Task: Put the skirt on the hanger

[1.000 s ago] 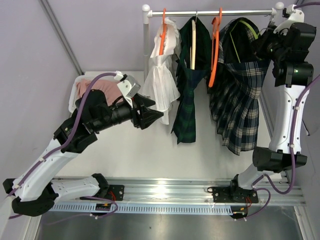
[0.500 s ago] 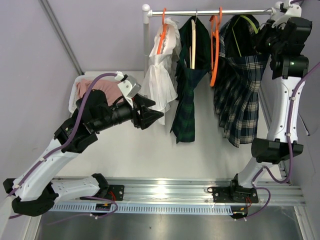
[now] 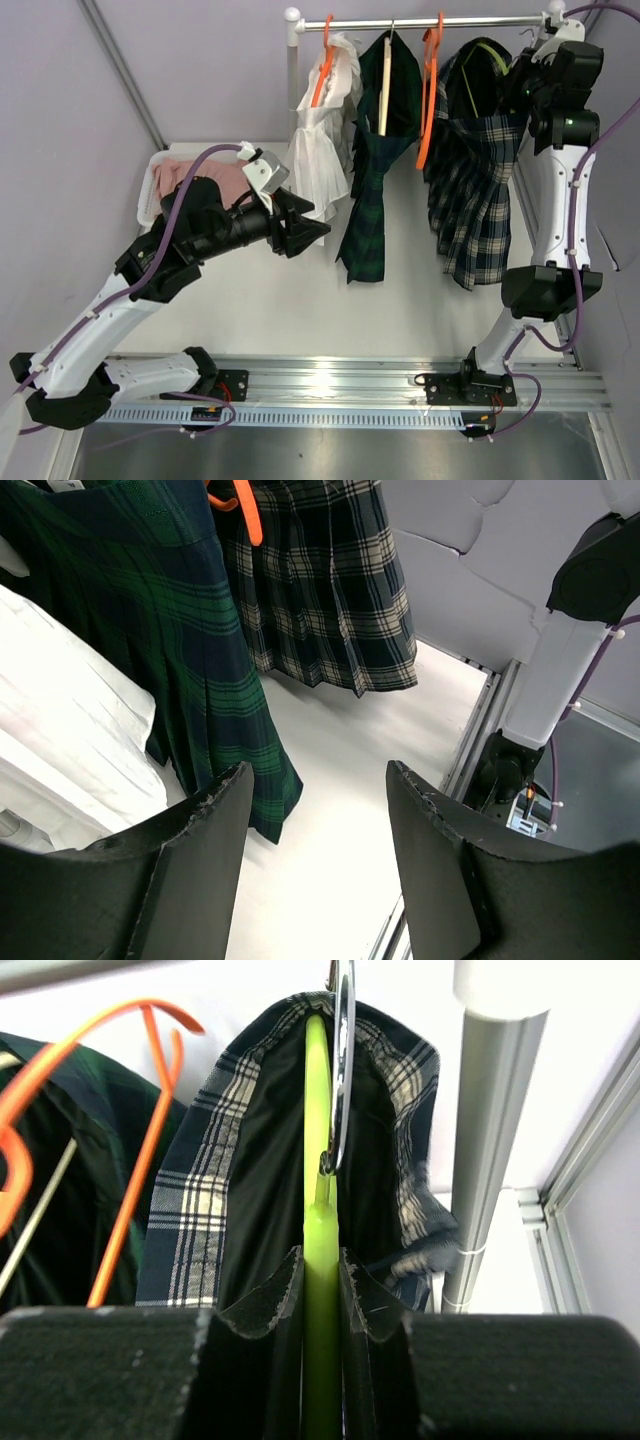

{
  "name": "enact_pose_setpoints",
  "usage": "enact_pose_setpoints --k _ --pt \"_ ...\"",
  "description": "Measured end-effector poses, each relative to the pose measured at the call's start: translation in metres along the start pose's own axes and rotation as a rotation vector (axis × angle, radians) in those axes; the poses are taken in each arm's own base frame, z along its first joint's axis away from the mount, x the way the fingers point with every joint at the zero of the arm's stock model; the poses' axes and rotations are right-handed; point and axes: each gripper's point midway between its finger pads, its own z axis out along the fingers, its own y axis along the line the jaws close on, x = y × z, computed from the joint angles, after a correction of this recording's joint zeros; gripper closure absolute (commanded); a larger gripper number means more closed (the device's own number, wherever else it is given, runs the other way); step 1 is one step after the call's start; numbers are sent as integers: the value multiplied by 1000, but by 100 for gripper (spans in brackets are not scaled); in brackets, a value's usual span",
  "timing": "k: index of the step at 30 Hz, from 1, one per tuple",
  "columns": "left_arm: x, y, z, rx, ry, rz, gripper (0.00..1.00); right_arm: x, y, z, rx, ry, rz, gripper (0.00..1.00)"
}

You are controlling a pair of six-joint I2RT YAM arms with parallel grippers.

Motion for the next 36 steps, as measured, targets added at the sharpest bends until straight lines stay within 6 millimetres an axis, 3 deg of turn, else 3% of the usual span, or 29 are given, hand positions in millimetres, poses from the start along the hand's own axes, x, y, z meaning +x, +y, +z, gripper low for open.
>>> enact_pose_setpoints --k 6,14,17,26,33,36 --pt "3 1 3 -1 9 -2 39 4 0 -5 0 -1 1 100" --pt "7 2 5 -1 21 -5 39 -55 18 -56 -20 -160 -25 100" --pt "7 2 5 -1 21 -5 39 -59 20 -61 -23 -162 -25 100" --pt "12 3 6 -3 31 -7 39 -54 11 -18 -23 -166 1 100" --pt "13 3 6 -3 33 -8 39 -28 -1 25 -12 -111 18 100" --pt "14 3 7 -4 35 -8 39 -24 -4 32 -6 -106 19 100"
